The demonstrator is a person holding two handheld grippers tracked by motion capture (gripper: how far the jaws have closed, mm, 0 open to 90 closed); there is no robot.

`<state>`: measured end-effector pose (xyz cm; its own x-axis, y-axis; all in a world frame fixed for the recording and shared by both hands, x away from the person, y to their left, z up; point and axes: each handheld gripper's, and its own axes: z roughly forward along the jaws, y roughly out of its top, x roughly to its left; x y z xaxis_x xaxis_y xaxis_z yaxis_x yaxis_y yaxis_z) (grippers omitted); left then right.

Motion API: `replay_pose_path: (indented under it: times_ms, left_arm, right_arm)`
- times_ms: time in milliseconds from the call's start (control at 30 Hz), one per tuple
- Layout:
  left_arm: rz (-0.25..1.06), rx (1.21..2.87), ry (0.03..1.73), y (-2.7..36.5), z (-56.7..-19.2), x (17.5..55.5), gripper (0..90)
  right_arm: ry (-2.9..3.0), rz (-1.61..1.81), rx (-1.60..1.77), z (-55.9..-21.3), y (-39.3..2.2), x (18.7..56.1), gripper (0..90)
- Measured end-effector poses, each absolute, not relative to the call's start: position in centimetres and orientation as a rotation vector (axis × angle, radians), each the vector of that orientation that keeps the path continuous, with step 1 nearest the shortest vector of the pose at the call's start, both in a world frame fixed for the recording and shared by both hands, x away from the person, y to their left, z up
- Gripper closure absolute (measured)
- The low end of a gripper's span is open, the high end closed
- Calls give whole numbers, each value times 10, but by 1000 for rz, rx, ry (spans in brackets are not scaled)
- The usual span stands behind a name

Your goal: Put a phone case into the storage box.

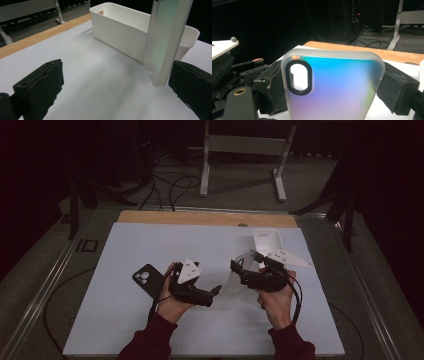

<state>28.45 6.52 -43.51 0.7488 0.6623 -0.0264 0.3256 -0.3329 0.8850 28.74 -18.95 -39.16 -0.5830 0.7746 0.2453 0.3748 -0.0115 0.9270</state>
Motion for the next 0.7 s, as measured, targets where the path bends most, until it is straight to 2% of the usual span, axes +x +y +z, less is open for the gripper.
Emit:
replay_pose_path:
  times_ms: [700]
  left_arm:
    - [489, 1898, 828, 110, -435, 285, 1]
  right_arm:
    - [1915, 1608, 1190, -387, -193, 291, 168]
